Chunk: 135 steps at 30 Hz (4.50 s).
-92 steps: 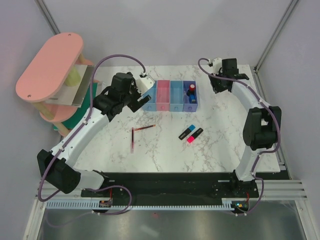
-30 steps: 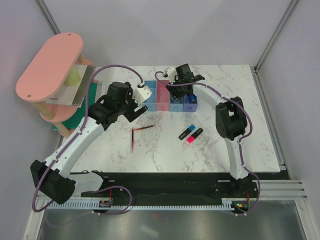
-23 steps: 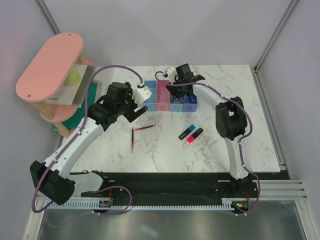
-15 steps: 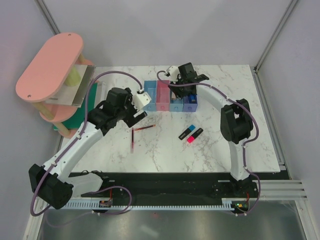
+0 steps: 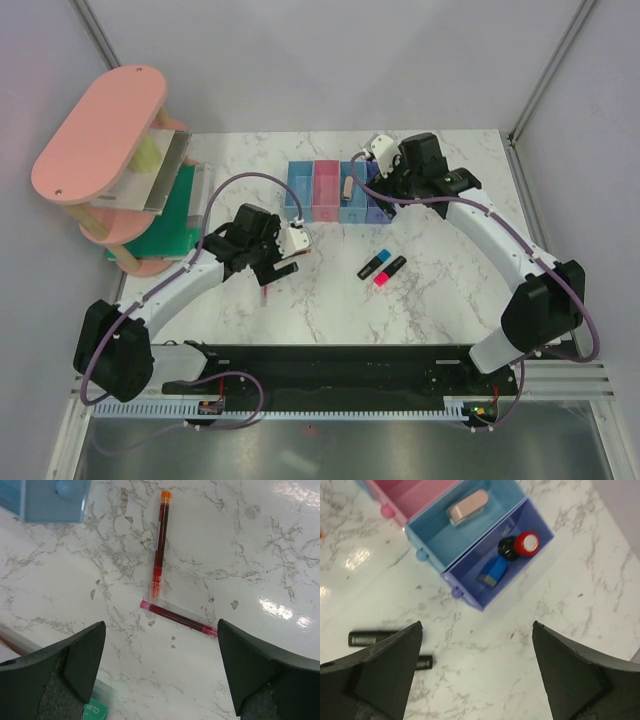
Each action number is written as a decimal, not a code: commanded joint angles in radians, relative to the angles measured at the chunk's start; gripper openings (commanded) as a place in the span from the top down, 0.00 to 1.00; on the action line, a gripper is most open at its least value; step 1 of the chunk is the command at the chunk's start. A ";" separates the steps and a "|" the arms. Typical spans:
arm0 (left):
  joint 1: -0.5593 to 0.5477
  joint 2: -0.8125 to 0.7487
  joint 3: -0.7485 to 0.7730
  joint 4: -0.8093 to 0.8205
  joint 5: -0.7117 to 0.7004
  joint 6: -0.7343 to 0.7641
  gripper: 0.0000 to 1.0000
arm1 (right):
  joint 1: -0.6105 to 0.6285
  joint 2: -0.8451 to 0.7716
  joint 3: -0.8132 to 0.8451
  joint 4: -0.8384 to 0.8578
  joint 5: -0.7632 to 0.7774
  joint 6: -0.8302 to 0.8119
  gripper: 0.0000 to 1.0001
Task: Sort the stationery into containers
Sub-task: Pick up the pen from the center of the board, then place the pen in the storage box.
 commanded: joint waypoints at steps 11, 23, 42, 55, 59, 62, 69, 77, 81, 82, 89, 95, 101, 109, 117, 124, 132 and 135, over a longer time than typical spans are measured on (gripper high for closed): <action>0.076 0.262 0.190 -0.083 -0.121 -0.334 0.00 | -0.047 -0.124 -0.125 -0.071 -0.006 0.011 0.02; 0.088 0.291 0.150 -0.149 -0.033 -0.461 0.07 | -0.055 -0.103 -0.108 -0.065 -0.020 0.025 0.02; 0.090 0.452 0.189 -0.112 -0.097 -0.527 0.42 | -0.064 -0.084 -0.101 -0.066 -0.061 0.043 0.02; 0.088 0.413 0.187 -0.147 -0.090 -0.524 0.97 | -0.067 -0.072 -0.075 -0.068 -0.060 0.048 0.02; 0.088 0.354 0.205 -0.190 -0.074 -0.517 0.98 | -0.069 -0.063 -0.071 -0.066 -0.055 0.051 0.02; 0.088 0.301 0.258 -0.242 -0.033 -0.500 0.98 | -0.070 -0.058 -0.067 -0.068 -0.058 0.054 0.02; 0.087 0.302 0.489 -0.293 -0.020 -0.405 0.98 | -0.081 -0.046 -0.071 -0.062 -0.049 0.054 0.02; 0.095 0.660 0.994 -0.290 -0.035 -0.452 0.98 | -0.112 -0.043 -0.140 0.033 -0.018 0.109 0.02; 0.095 0.849 1.268 -0.290 0.013 -0.487 0.98 | -0.128 -0.017 -0.171 0.052 -0.075 0.172 0.02; 0.095 0.878 1.304 -0.290 0.015 -0.494 0.98 | -0.131 -0.011 -0.185 0.050 -0.095 0.184 0.02; 0.095 1.046 1.422 -0.275 0.007 -0.512 0.98 | -0.131 0.061 -0.193 -0.063 -0.260 0.227 0.02; 0.095 1.080 1.388 -0.240 0.005 -0.507 0.98 | -0.127 0.107 -0.165 -0.134 -0.336 0.159 0.03; 0.095 1.118 1.394 -0.221 -0.016 -0.500 0.98 | -0.093 0.129 -0.164 -0.186 -0.340 0.010 0.04; 0.107 1.150 1.387 -0.216 -0.027 -0.495 0.87 | -0.015 0.123 -0.156 -0.211 -0.316 -0.145 0.03; 0.131 1.140 1.353 -0.213 -0.028 -0.494 0.42 | 0.053 0.147 -0.116 -0.224 -0.244 -0.259 0.03; 0.141 1.048 1.266 -0.207 0.001 -0.494 0.37 | 0.106 0.196 -0.099 -0.235 -0.184 -0.340 0.02; 0.139 0.761 1.105 -0.210 0.087 -0.408 0.36 | 0.131 0.233 -0.110 -0.244 -0.124 -0.454 0.02; 0.137 0.646 1.005 -0.216 0.093 -0.327 0.36 | 0.135 0.252 -0.116 -0.246 -0.092 -0.489 0.03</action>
